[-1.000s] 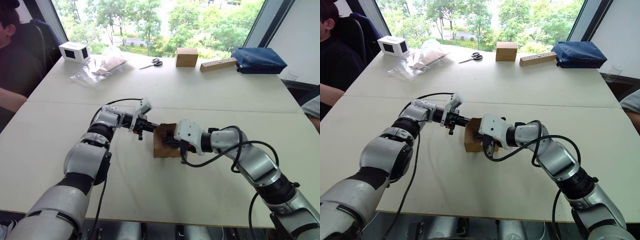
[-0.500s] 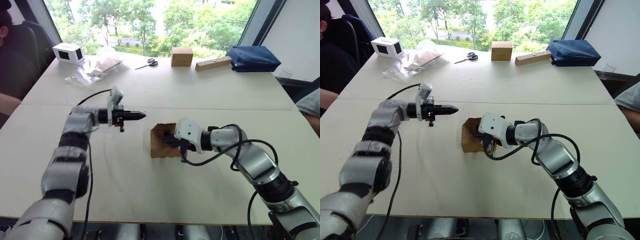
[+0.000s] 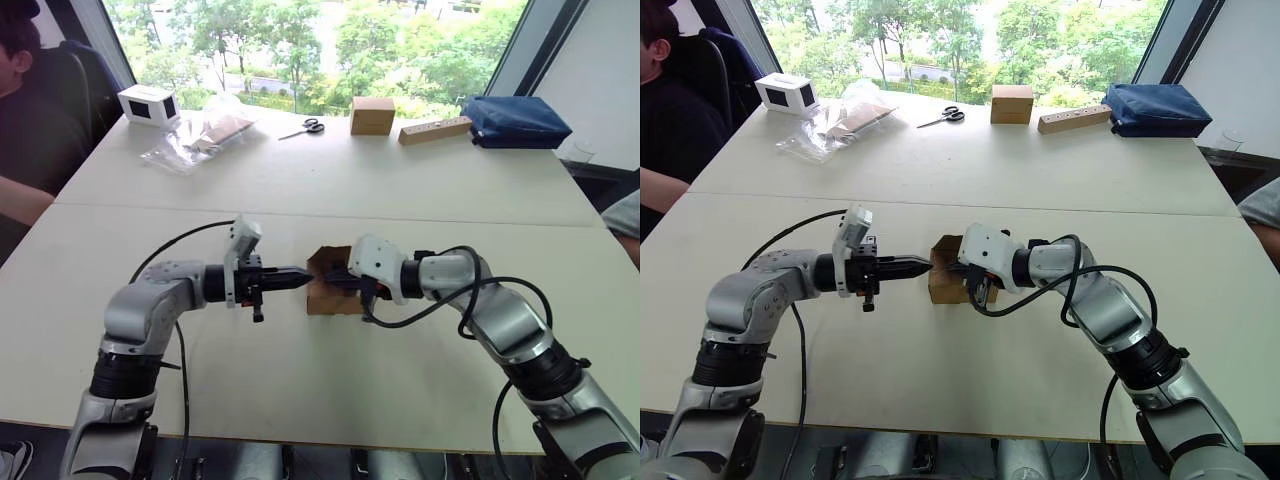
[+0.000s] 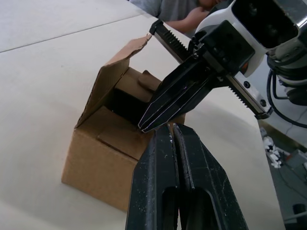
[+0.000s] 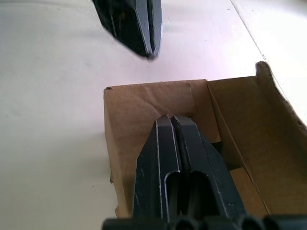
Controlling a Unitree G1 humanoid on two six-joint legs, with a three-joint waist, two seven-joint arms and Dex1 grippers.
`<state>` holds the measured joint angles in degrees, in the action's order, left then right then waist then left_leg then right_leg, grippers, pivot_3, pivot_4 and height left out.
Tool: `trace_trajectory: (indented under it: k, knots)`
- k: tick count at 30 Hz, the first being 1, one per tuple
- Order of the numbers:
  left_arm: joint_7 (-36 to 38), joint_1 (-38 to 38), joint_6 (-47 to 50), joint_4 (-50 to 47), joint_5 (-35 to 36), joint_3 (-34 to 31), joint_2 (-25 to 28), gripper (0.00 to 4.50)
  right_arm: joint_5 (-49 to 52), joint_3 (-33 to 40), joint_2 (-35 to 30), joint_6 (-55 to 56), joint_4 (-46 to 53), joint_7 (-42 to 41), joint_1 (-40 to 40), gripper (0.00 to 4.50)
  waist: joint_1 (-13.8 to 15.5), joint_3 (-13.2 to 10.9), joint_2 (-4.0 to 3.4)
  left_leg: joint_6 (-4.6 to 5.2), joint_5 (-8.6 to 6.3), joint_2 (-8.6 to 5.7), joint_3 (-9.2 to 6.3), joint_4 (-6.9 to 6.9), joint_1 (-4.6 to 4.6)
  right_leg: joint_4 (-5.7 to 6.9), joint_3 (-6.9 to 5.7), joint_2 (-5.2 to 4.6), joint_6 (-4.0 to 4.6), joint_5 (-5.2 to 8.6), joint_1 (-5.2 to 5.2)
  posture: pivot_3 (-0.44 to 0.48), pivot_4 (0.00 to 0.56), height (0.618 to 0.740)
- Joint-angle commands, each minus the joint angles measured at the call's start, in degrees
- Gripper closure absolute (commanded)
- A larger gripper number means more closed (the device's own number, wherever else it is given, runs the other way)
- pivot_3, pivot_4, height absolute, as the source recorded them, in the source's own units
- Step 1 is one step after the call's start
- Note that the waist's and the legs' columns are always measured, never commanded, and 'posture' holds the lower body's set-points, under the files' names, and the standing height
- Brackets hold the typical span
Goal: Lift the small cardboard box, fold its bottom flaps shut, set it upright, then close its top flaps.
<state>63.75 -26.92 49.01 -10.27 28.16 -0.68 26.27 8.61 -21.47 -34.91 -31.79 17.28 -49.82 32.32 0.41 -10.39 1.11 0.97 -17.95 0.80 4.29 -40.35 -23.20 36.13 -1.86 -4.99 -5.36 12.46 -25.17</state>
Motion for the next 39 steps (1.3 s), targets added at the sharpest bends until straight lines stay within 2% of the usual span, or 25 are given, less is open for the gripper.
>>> trace_trajectory:
  k: [1,8,13,15,17,21,27,35,39]
  knots:
    - [-1.59,0.17,-3.46,-0.69,-0.61,2.59,0.07,4.44,-0.13,1.78,0.18,0.48,1.29,-0.02,0.65,4.50,-0.01,0.00,0.00,0.00,0.00,0.00,0.00,0.00,0.00,-0.01,0.00,0.01,0.00,0.00,0.00,0.000,0.150,0.740]
    - [-0.90,0.33,-5.50,1.45,-0.22,5.40,1.27,4.44,2.01,4.32,0.16,-1.16,3.98,0.09,0.87,4.50,0.06,0.00,0.00,0.00,0.00,0.00,0.00,0.01,-0.01,-0.02,0.00,0.02,0.00,0.00,-0.01,0.000,0.150,0.740]
    - [-0.95,0.22,-7.79,3.28,-1.02,7.12,1.77,4.44,13.42,13.28,0.75,-7.52,8.93,-2.05,2.48,4.50,0.20,0.00,0.00,0.04,-0.02,0.01,-0.01,0.01,-0.01,-0.03,0.00,0.01,0.01,0.00,0.00,0.000,0.150,0.740]
    - [-1.00,0.06,-8.19,3.92,-0.89,7.36,1.83,4.44,17.41,17.60,1.71,-9.04,7.97,-1.44,5.48,4.50,0.17,0.00,-0.01,0.07,-0.04,0.01,0.00,0.01,-0.01,-0.03,0.00,0.00,0.00,0.00,0.00,0.000,0.150,0.740]
    - [-1.03,-0.19,-8.53,4.42,-0.82,7.48,1.95,4.44,17.19,19.12,2.67,-7.90,4.93,0.32,8.70,4.50,0.16,0.00,-0.01,0.08,-0.04,0.02,0.00,0.01,0.01,-0.02,0.00,0.00,0.01,-0.01,0.01,0.000,0.150,0.740]
    - [-1.11,-0.48,-8.44,4.39,-0.15,7.42,2.01,4.44,7.70,13.13,1.36,-1.09,-2.63,1.87,10.61,4.50,0.18,0.02,0.00,0.08,-0.04,0.01,0.01,0.06,0.05,-0.04,0.00,0.02,0.02,0.00,0.02,0.000,0.150,0.740]
    - [-1.85,-0.36,-8.25,3.89,0.19,7.28,2.20,4.44,-1.89,5.65,0.34,1.65,-10.14,3.07,11.15,4.50,0.04,0.01,-0.02,0.04,-0.02,-0.08,0.07,0.07,0.03,-0.04,0.02,0.00,0.02,0.00,0.00,0.000,0.150,0.740]
    - [-2.29,-0.58,-7.56,2.89,1.04,6.38,3.09,4.44,1.71,4.49,-1.26,-1.89,-2.17,-3.61,5.49,4.50,0.08,0.01,-0.02,0.07,-0.04,-0.01,0.03,0.08,0.02,-0.05,0.01,0.00,0.01,0.00,0.00,0.000,0.150,0.740]
    - [-2.41,-1.30,-7.31,2.66,1.69,5.90,3.70,4.44,3.02,5.35,-0.95,-4.29,1.02,-3.43,3.00,4.50,0.08,0.01,-0.02,0.07,-0.04,0.00,0.03,0.07,0.03,-0.03,0.02,0.00,0.01,0.00,0.00,0.000,0.150,0.740]
